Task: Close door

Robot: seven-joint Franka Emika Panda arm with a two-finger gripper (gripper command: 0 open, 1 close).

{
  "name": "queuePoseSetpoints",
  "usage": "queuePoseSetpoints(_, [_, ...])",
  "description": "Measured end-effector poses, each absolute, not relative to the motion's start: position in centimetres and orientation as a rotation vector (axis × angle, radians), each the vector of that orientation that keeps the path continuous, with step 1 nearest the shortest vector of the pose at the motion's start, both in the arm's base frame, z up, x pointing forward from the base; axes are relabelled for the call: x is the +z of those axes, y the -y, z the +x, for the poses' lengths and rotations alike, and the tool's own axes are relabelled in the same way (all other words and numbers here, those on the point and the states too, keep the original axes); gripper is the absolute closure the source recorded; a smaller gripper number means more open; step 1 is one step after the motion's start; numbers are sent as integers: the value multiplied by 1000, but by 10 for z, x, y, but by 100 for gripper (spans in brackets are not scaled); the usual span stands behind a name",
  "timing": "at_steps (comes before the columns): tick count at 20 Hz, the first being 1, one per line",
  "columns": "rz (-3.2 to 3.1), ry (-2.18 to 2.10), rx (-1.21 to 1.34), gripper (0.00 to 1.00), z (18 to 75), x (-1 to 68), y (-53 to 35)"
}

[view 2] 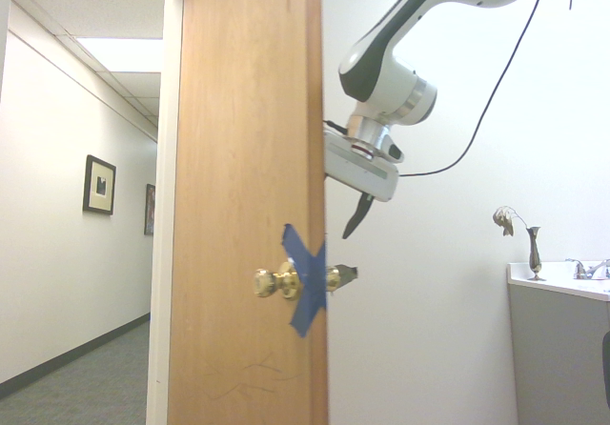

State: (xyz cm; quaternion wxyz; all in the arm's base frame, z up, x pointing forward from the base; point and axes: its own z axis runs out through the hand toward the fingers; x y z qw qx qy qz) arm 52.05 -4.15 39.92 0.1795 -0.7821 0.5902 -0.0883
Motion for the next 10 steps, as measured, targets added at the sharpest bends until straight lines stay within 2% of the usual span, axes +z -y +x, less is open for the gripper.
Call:
queuePoseSetpoints(3, [-2330,-1501,-307,0,533,405,-111])
queuePoseSetpoints(5, [-2362,-1469,-331,0,534,410,-160])
queuePoseSetpoints(10, [-2392,-1546,-375,0,530,407,-107])
